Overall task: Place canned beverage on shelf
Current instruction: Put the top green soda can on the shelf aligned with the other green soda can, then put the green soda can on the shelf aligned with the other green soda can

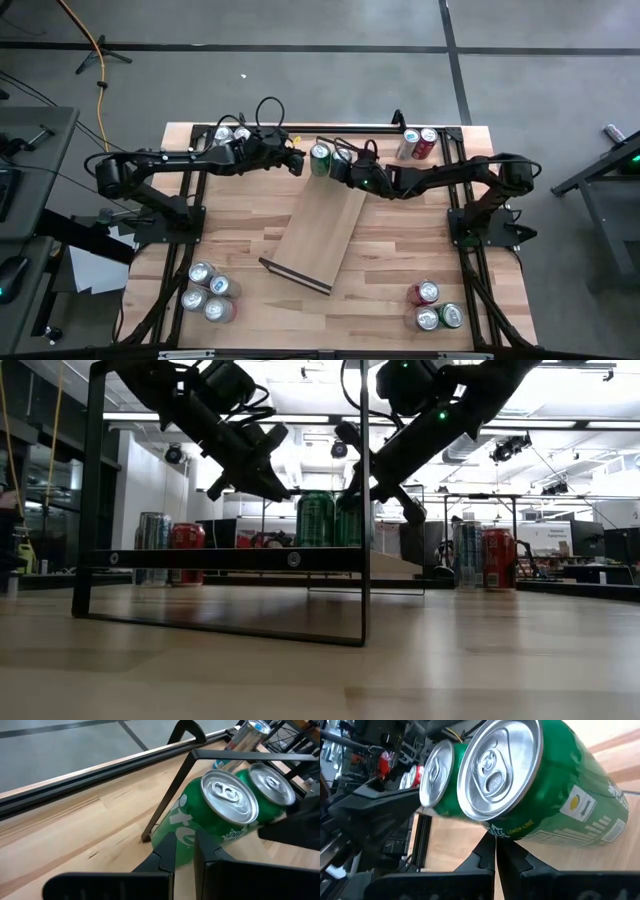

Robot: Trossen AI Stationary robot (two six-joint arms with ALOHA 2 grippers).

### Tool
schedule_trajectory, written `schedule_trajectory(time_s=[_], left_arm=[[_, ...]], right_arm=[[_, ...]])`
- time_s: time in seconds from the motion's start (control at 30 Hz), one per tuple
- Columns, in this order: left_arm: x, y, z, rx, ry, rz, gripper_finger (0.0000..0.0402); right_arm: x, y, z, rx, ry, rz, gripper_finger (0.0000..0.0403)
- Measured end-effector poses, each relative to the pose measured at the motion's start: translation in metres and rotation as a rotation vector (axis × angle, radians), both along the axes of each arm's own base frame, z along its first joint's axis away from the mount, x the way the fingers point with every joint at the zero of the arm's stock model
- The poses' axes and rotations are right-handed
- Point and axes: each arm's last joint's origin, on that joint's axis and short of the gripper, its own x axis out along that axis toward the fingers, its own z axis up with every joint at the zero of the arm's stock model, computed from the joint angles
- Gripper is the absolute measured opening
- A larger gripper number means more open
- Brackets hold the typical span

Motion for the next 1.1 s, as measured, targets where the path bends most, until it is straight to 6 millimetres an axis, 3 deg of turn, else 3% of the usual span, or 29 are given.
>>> schedule_trajectory(time_s=[0.17, 0.3, 0.4, 0.57, 0.8, 0.97, 1.1], left_arm=[[-0.001, -0.001, 0.001, 0.012, 0.010, -0.026, 0.0000], [-0.011, 0.000, 0.017, 0.040, -0.027, -0.053, 0.0000], [-0.025, -0.004, 0.035, 0.059, -0.067, -0.074, 0.0000], [-0.053, -0.020, 0.077, 0.171, -0.204, -0.158, 0.0000], [-0.084, -0.057, 0.116, 0.232, -0.399, -0.416, 0.0000], [-0.091, -0.071, 0.123, 0.245, -0.443, -0.469, 0.0000], [-0.090, -0.073, 0.122, 0.240, -0.438, -0.478, 0.0000]], right_arm=[[0.000, -0.002, 0.001, -0.001, 0.015, 0.094, 0.0000], [-0.005, 0.002, 0.011, -0.065, 0.069, 0.262, 0.0000], [-0.015, 0.005, 0.029, -0.165, 0.097, 0.383, 0.0000], [-0.043, 0.012, 0.077, -0.448, 0.079, 0.562, 0.0000], [-0.093, 0.017, 0.135, -0.751, -0.015, 0.592, 0.0000], [-0.116, 0.019, 0.153, -0.833, -0.041, 0.574, 0.0000], [-0.123, 0.018, 0.156, -0.850, -0.030, 0.567, 0.0000]])
